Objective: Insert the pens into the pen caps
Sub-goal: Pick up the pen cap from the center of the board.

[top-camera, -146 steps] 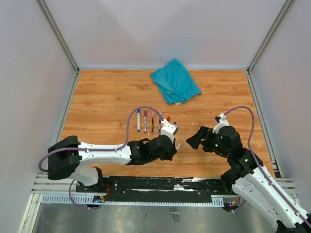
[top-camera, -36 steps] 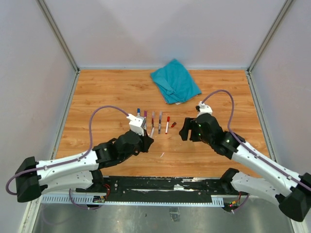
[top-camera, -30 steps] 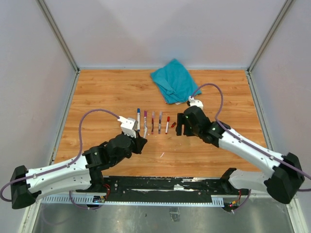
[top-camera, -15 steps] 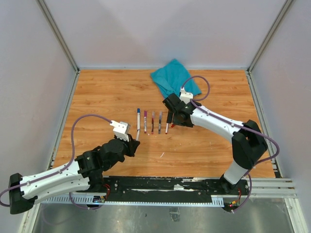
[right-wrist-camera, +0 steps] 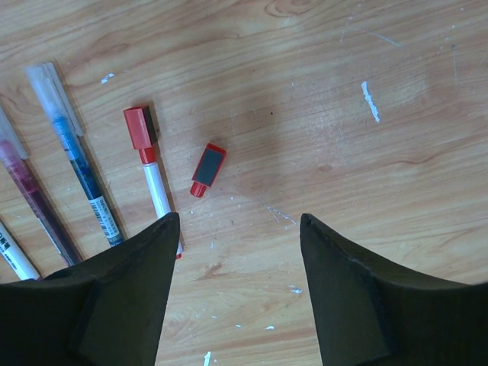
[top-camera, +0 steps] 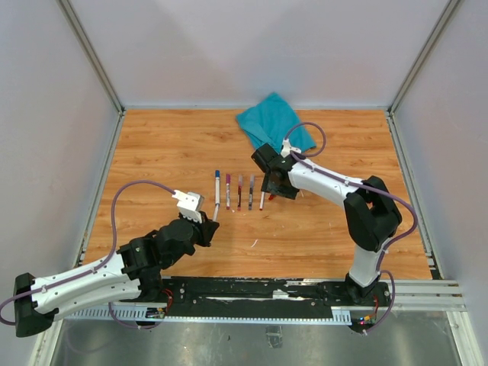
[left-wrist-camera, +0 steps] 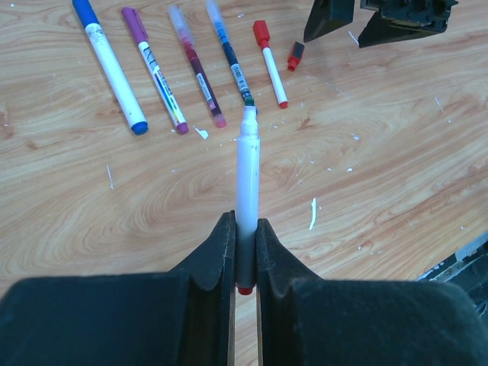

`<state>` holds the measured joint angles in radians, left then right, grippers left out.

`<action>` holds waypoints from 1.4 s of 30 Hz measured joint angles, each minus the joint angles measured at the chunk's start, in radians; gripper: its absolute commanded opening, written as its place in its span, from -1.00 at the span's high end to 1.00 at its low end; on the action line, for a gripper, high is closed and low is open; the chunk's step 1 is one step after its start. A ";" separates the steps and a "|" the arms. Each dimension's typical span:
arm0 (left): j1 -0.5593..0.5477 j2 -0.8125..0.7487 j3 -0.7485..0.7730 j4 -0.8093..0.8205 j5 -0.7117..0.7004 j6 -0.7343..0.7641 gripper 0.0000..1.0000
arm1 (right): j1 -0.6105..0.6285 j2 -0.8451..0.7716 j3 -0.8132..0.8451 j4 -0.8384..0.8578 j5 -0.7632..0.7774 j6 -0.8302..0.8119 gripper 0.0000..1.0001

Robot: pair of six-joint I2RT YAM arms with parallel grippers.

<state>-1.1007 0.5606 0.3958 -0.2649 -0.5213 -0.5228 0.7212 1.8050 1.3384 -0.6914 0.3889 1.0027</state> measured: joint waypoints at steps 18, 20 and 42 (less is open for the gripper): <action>0.000 0.021 0.000 0.000 0.015 0.000 0.99 | -0.020 0.108 0.053 0.006 -0.052 0.023 -0.11; 0.000 0.021 0.000 0.001 0.022 0.000 0.99 | -0.020 0.123 0.059 0.010 -0.060 0.024 -0.07; 0.000 0.046 0.000 0.024 0.055 0.003 0.99 | -0.030 0.177 0.061 0.045 -0.103 0.024 0.21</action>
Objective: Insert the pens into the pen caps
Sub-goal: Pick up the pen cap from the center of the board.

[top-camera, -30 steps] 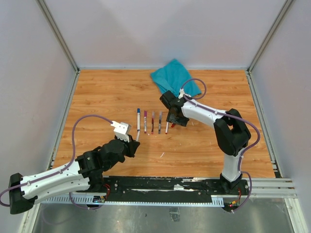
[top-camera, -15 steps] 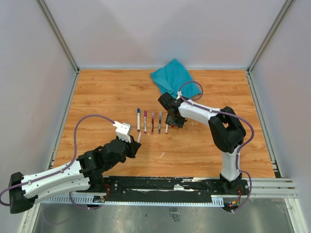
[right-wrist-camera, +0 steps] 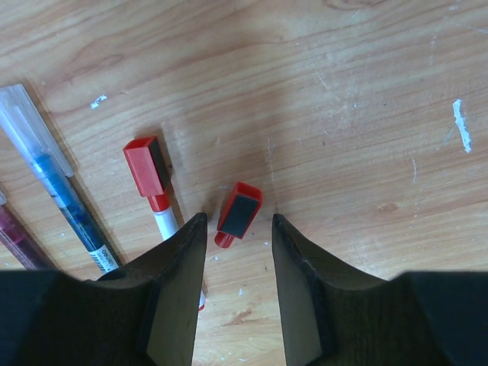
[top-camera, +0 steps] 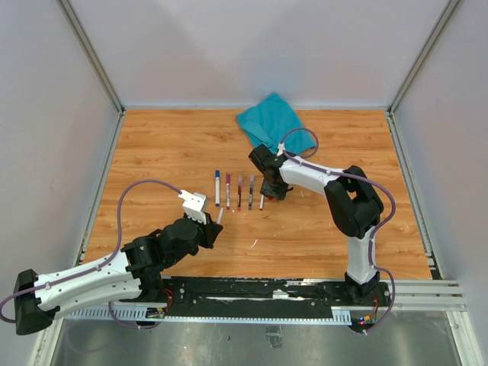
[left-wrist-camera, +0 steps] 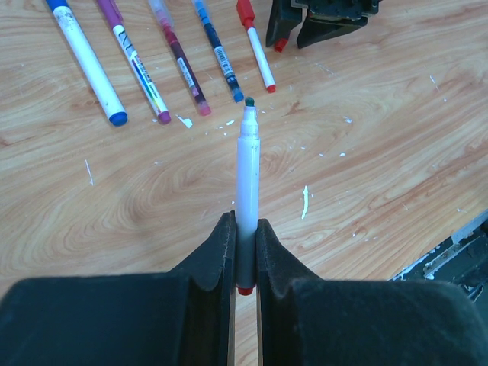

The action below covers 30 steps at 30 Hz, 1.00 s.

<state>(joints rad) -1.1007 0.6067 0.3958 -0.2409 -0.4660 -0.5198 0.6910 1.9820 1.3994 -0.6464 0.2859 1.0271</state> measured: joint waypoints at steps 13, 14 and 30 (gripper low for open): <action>0.000 0.000 0.000 0.000 0.000 0.000 0.99 | -0.013 0.007 0.002 0.025 -0.022 -0.010 0.42; 0.000 0.000 0.000 0.000 0.000 0.000 0.99 | -0.013 0.007 0.002 0.027 -0.022 -0.011 0.45; 0.000 -0.003 0.000 0.000 -0.001 -0.006 0.99 | -0.025 -0.073 -0.125 0.182 -0.126 -0.222 0.99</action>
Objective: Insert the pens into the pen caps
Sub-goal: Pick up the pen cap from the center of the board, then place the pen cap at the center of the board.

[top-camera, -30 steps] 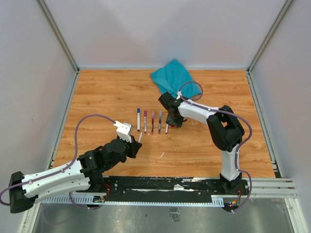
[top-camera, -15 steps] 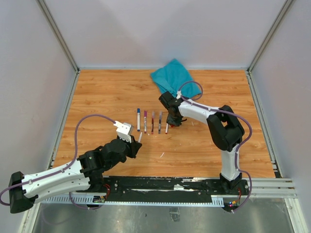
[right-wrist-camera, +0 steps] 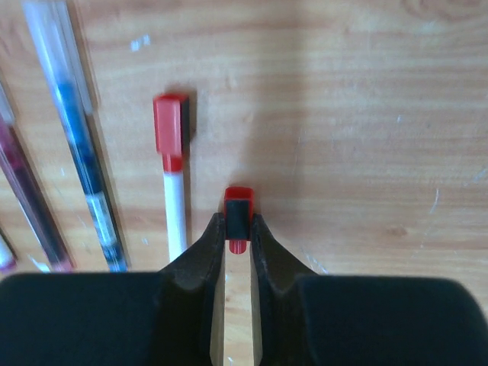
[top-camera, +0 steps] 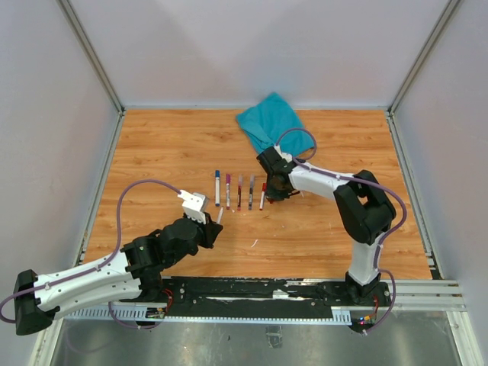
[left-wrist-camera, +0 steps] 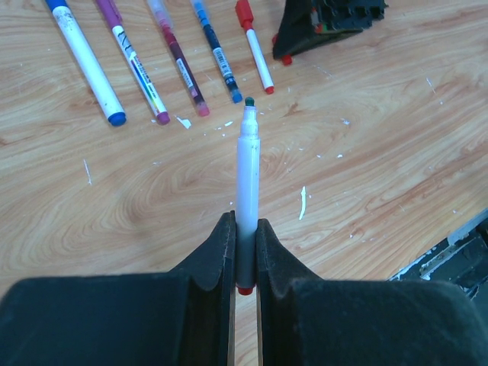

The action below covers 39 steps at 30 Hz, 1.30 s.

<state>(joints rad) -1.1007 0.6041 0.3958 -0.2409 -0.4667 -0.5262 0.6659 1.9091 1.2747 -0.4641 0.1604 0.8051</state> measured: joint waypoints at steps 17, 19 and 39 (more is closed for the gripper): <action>0.000 0.019 -0.002 0.040 -0.002 -0.006 0.99 | 0.059 -0.476 -0.453 0.053 -0.128 -0.261 0.91; 0.000 0.033 -0.002 0.053 0.002 -0.006 0.99 | 0.098 -0.489 -0.452 0.013 -0.104 -0.264 0.91; 0.000 0.063 -0.002 0.090 0.017 -0.017 0.99 | 0.152 -0.381 -0.441 -0.082 -0.100 -0.265 0.47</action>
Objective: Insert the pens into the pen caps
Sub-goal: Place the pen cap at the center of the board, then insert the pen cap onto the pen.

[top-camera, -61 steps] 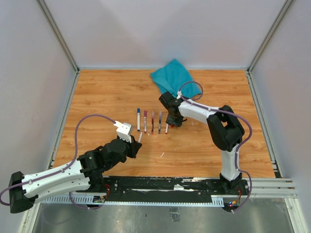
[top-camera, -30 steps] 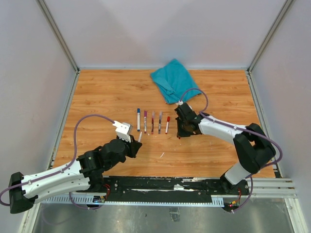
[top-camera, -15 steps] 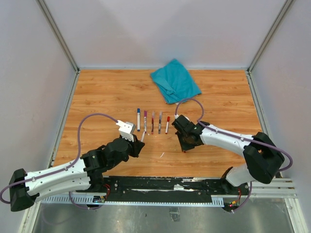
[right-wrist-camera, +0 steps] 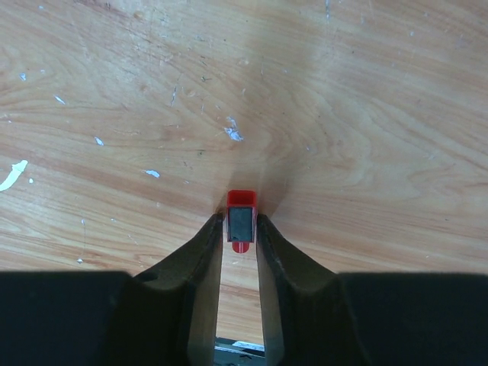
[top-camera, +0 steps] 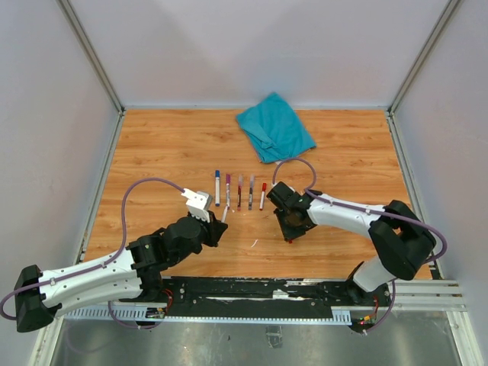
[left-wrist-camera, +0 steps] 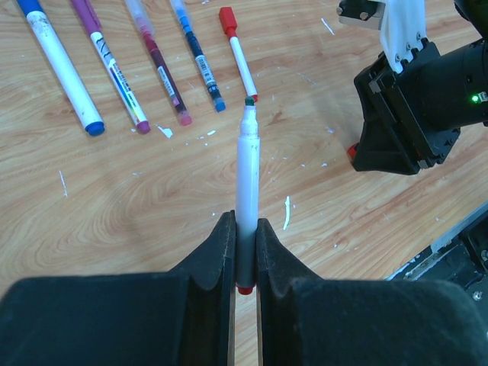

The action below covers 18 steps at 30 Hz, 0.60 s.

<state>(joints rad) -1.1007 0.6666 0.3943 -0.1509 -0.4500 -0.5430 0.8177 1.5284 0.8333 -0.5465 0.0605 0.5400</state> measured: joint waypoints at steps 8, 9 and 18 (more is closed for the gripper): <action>0.000 -0.006 -0.008 0.000 0.000 -0.007 0.99 | 0.000 0.015 0.013 0.000 -0.008 -0.016 0.41; 0.000 -0.008 -0.009 -0.001 0.000 -0.007 0.99 | 0.000 0.019 0.018 0.000 -0.008 -0.019 0.40; 0.000 -0.010 -0.009 -0.001 0.000 -0.007 0.99 | 0.000 0.045 0.043 0.000 -0.010 -0.032 0.46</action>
<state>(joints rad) -1.1007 0.6567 0.3851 -0.1516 -0.4503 -0.5503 0.8181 1.5730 0.8768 -0.5468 0.0505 0.5076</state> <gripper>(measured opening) 0.114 0.280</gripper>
